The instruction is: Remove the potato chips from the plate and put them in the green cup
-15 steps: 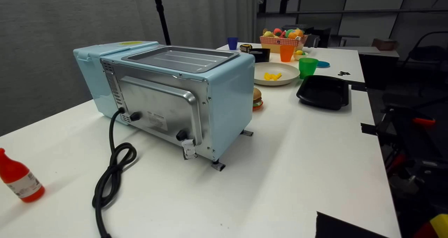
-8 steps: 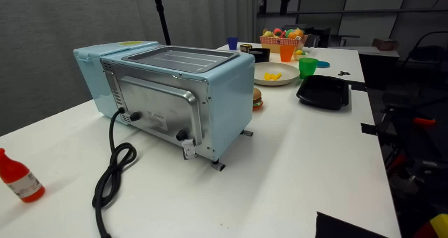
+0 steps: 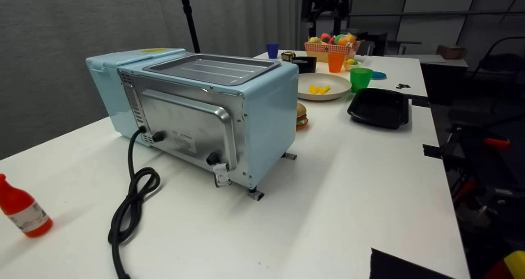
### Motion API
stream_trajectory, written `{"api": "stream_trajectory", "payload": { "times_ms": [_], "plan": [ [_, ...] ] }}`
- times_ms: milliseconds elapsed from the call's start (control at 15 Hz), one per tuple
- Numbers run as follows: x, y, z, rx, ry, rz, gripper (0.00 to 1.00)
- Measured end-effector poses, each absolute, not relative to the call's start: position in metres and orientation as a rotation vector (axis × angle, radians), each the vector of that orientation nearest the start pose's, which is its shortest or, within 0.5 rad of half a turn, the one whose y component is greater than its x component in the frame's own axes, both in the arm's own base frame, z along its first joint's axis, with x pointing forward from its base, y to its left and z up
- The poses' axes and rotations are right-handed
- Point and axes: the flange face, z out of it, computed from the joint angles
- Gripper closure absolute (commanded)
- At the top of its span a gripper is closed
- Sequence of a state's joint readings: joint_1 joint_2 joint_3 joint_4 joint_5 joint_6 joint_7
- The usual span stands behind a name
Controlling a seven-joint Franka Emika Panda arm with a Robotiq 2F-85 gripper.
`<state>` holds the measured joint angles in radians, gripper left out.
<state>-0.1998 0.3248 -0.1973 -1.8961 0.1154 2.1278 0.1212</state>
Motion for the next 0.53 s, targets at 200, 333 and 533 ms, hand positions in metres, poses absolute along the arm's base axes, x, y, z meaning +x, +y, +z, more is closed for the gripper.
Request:
{"api": "stream_trajectory", "payload": {
  "times_ms": [200,333,533],
  "plan": [
    [0.576,-0.24,0.306,-2.961,0.933,0.16,0.0],
    [0.583,-0.246,0.294,-2.959,0.966,0.173,0.0],
    [0.593,-0.252,0.275,-2.956,1.011,0.188,0.0]
  ]
}}
